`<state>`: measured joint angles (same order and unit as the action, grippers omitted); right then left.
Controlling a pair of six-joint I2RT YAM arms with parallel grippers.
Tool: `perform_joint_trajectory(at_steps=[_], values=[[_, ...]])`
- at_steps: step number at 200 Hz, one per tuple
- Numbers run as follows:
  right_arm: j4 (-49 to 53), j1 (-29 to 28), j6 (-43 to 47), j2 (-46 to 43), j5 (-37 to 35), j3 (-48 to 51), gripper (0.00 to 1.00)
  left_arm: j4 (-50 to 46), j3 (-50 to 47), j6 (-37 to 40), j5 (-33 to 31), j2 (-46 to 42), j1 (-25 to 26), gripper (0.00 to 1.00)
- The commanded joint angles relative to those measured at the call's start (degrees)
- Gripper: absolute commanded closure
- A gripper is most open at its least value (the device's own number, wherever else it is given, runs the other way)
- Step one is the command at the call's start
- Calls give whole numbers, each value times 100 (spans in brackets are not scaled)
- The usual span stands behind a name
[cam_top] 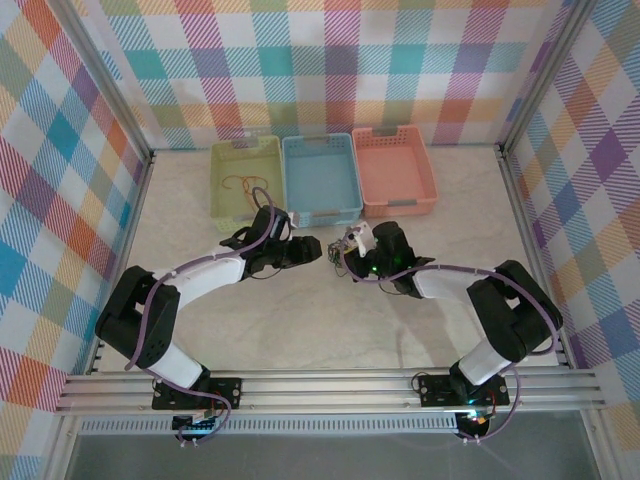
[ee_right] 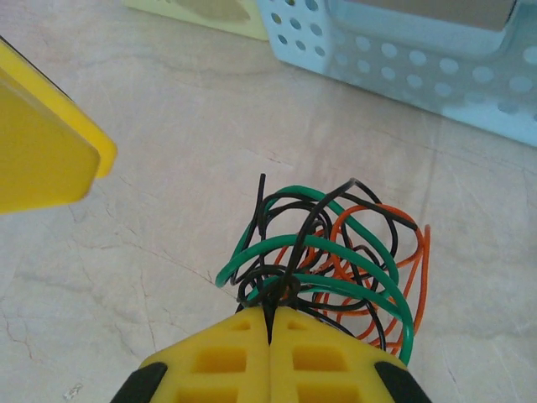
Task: Untangle the cables
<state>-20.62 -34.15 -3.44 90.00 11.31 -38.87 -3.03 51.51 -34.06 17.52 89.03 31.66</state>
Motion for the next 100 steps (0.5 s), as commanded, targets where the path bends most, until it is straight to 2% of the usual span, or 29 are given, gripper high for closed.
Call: perform_joint_trajectory(at_steps=[1,47,73,100], values=[[-223,-30,119,-61,373,-20,100,-15,-9,11,113,-179,51,46],[-176,-29,86,-22,761,-72,100,-145,36,21,179,-268,203,50],[-151,4,63,-18,865,-86,100,-414,212,322,-63,-232,390,56],[-130,23,76,-8,1059,-110,100,-432,297,367,67,-91,429,65]])
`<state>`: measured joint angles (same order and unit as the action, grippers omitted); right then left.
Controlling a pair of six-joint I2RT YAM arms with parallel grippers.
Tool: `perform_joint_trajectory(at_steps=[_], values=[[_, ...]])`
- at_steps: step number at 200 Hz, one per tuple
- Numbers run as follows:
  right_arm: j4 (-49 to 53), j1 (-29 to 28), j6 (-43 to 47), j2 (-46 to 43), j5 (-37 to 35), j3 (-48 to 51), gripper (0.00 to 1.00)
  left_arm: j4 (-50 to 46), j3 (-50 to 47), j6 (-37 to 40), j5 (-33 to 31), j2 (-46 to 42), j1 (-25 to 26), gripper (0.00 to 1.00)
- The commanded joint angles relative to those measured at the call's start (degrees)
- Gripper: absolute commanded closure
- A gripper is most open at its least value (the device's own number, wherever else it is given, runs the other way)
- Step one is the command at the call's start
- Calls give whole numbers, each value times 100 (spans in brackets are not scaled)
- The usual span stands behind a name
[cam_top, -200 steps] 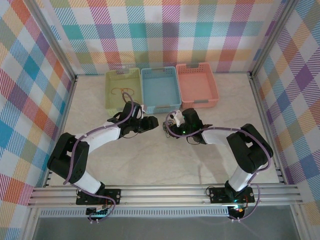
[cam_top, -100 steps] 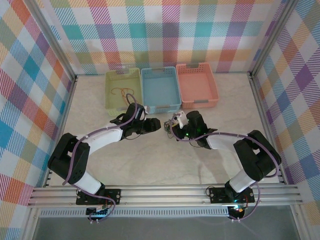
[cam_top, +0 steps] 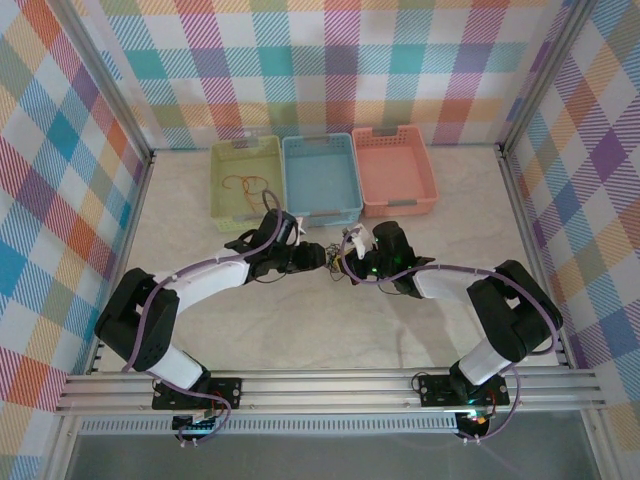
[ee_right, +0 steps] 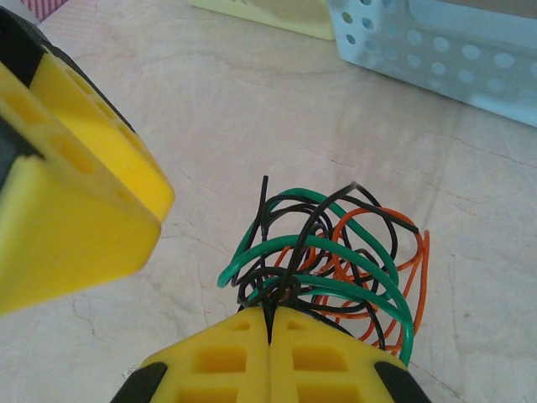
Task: Untangle the cables
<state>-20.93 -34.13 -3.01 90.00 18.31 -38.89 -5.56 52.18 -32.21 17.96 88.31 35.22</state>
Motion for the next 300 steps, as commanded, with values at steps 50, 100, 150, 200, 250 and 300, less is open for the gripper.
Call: perform_joint_trajectory(at_steps=[50,100,150,200,250,300], values=[[10,29,105,35,661,-180,100,-249,210,316,-90,-257,74,68],[-73,31,134,34,964,-165,100,38,107,246,162,-333,107,74],[-71,31,131,65,1107,-200,100,-21,182,265,178,-167,125,71],[-69,30,125,65,1140,-199,100,-155,326,309,235,71,178,71],[-80,29,119,61,1149,-190,100,-339,419,317,128,185,178,72],[-96,34,99,55,1149,-188,100,-461,485,332,66,263,178,80]])
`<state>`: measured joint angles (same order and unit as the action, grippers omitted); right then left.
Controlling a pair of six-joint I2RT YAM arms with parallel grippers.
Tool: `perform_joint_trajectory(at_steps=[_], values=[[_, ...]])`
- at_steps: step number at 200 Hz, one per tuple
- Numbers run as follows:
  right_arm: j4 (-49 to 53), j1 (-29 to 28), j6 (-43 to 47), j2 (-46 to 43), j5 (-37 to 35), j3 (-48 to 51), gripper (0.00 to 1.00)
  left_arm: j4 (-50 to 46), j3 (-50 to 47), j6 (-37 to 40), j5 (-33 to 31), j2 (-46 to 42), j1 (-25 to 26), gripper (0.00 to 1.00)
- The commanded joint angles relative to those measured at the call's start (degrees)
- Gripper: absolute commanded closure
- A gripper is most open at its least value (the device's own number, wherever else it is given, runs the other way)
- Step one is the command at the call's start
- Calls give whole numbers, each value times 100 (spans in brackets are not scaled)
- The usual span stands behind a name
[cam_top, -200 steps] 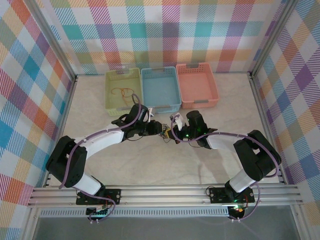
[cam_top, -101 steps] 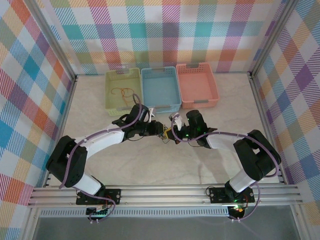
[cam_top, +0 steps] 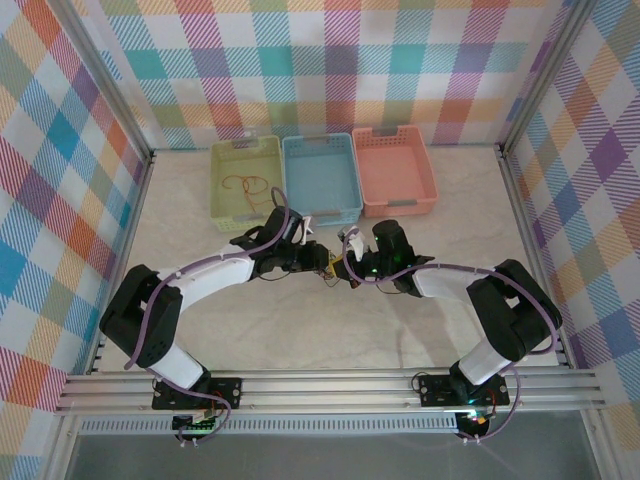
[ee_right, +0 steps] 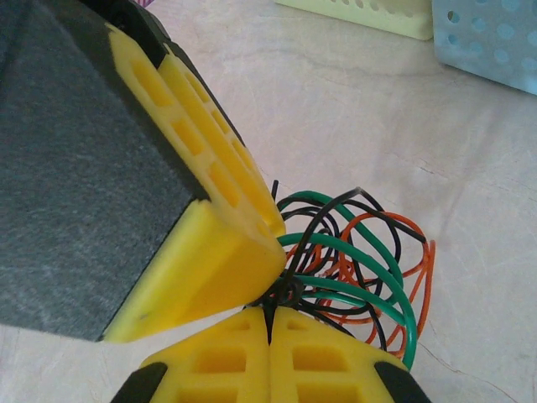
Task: Untangle the cables
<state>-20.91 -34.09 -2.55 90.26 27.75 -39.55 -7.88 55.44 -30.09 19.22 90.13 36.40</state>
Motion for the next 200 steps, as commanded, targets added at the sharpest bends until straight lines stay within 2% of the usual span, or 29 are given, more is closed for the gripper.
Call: perform_joint_trajectory(at_steps=[1,24,83,116,133,154,172,200], values=[[-98,27,57,28,205,-123,100,-235,160,119,-60,83,60,81],[-99,31,61,18,196,-106,100,-308,200,127,-98,152,60,84],[-111,25,55,5,167,-97,100,-425,270,140,-125,233,60,81],[-107,25,54,9,134,-102,100,-416,247,139,-160,203,60,100],[-91,29,53,-3,63,-103,100,-399,222,126,-213,127,60,100],[23,25,32,-21,-263,-108,91,-301,103,102,-329,-97,60,100],[220,30,-30,-36,-830,-123,75,-82,-66,84,-303,-343,60,100],[456,29,-66,35,-1210,-222,67,286,-281,10,-100,-671,58,100]])
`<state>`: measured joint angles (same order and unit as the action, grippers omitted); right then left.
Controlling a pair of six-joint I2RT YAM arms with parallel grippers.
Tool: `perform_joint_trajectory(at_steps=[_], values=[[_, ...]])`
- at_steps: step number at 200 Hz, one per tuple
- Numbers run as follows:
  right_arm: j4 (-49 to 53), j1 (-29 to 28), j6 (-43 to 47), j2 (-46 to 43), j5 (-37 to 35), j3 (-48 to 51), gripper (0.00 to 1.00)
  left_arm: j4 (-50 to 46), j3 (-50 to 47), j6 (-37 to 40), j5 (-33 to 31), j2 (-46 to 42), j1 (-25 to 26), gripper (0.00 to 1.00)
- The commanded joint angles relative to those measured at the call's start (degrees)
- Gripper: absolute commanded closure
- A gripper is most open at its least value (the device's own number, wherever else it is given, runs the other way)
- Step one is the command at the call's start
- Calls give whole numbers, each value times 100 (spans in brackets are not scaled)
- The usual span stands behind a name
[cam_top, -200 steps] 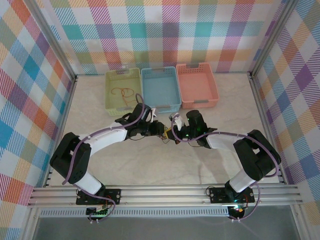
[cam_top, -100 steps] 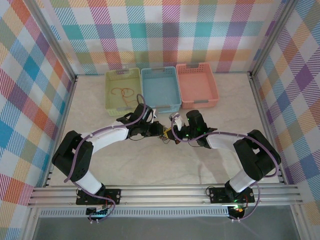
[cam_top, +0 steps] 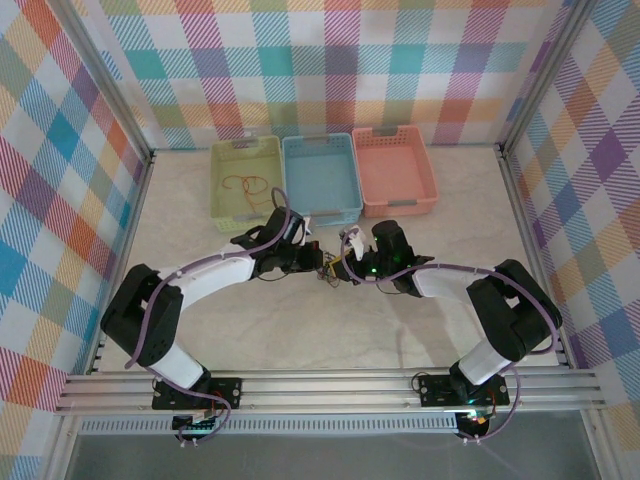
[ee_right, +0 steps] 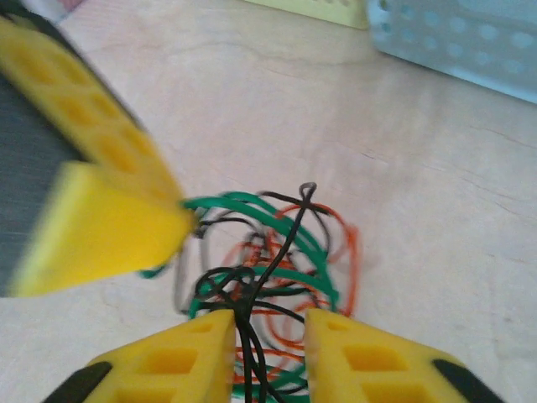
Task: Untangle the cables
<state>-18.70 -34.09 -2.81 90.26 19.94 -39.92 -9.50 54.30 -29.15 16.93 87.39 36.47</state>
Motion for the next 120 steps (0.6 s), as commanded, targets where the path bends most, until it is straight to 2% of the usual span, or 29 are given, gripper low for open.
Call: perform_joint_trajectory(at_steps=[1,67,120], values=[[231,27,-42,36,-434,-184,67,457,-175,-88,132,-407,53,100],[169,46,-161,26,-802,-114,63,950,-423,-187,429,-692,53,100],[-203,341,-593,-25,-600,95,62,969,-490,-146,407,-909,53,100]])
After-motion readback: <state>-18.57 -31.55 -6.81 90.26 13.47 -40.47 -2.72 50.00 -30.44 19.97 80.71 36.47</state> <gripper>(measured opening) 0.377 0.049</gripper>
